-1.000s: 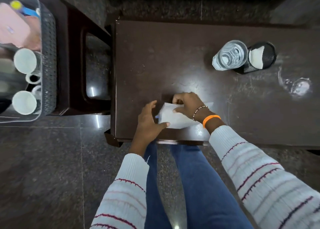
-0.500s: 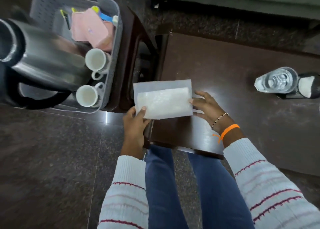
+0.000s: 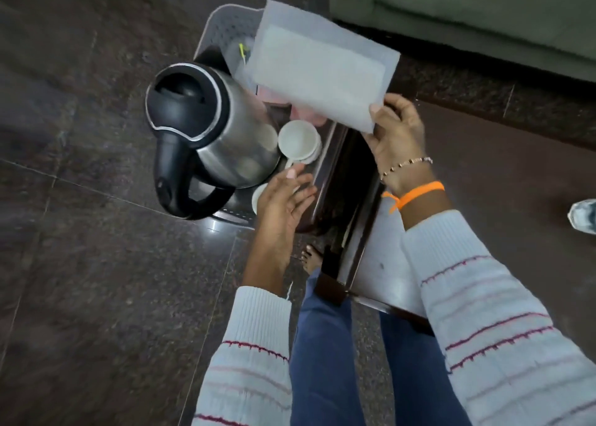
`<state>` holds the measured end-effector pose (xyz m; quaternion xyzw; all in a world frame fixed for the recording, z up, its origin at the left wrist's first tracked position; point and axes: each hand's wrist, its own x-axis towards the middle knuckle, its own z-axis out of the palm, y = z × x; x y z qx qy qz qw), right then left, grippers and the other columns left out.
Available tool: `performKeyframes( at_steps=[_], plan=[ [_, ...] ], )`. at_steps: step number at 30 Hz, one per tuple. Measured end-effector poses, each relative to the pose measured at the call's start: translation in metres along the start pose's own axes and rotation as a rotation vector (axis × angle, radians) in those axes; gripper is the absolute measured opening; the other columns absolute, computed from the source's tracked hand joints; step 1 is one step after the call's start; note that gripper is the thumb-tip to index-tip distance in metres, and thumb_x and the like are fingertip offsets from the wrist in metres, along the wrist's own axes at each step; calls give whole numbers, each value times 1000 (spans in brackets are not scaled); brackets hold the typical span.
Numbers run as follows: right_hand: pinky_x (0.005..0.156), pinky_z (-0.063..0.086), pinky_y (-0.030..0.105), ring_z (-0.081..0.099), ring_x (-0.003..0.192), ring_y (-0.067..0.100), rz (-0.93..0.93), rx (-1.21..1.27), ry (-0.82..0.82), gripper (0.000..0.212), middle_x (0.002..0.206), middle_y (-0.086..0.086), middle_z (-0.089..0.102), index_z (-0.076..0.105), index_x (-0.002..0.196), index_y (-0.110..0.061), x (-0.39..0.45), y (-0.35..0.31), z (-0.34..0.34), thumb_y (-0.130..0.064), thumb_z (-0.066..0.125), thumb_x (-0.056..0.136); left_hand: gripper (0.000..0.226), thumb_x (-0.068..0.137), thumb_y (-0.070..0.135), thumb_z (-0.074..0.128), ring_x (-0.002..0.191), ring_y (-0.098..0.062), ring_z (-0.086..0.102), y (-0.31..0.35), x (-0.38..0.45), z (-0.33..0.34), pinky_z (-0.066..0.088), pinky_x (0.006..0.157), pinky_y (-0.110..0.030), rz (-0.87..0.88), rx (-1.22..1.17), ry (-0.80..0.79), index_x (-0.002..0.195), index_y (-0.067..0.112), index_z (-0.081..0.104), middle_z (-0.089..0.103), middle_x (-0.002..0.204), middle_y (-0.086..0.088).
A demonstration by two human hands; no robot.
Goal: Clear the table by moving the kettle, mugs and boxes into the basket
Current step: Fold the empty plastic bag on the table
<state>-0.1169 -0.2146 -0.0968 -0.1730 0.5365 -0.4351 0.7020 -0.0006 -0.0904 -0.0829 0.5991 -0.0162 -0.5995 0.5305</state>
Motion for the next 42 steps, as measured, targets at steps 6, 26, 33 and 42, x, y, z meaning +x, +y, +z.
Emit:
performKeyframes(
  at_steps=[6,26,33,42],
  plan=[
    [56,52,30,52,58,12,-157,-434,151,25,65,2,51,48,77,-16,32,7,69,1,65,79,14,95,11,47,80,-13,62,4,10,-4,47,85,-21,-115,143,104,93,15,61,63,84,0],
    [101,39,37,45,118,33,-447,-1481,47,68,137,11,37,46,129,-17,38,39,71,-31,75,69,14,95,7,45,84,-17,57,6,23,-7,48,79,-19,-126,194,72,102,7,57,58,81,-3],
    [95,44,38,50,115,32,-410,-1399,118,76,131,15,39,40,125,-5,32,46,69,-32,79,66,14,96,8,46,88,-18,58,7,26,-7,49,79,-20,-80,206,74,103,8,58,60,83,-4],
    [71,47,29,50,71,15,-420,-1130,4,23,89,14,63,60,102,-4,10,38,38,-5,62,78,15,94,4,46,71,-7,58,5,36,-1,50,75,-18,84,345,149,96,12,59,60,79,2]
  ],
)
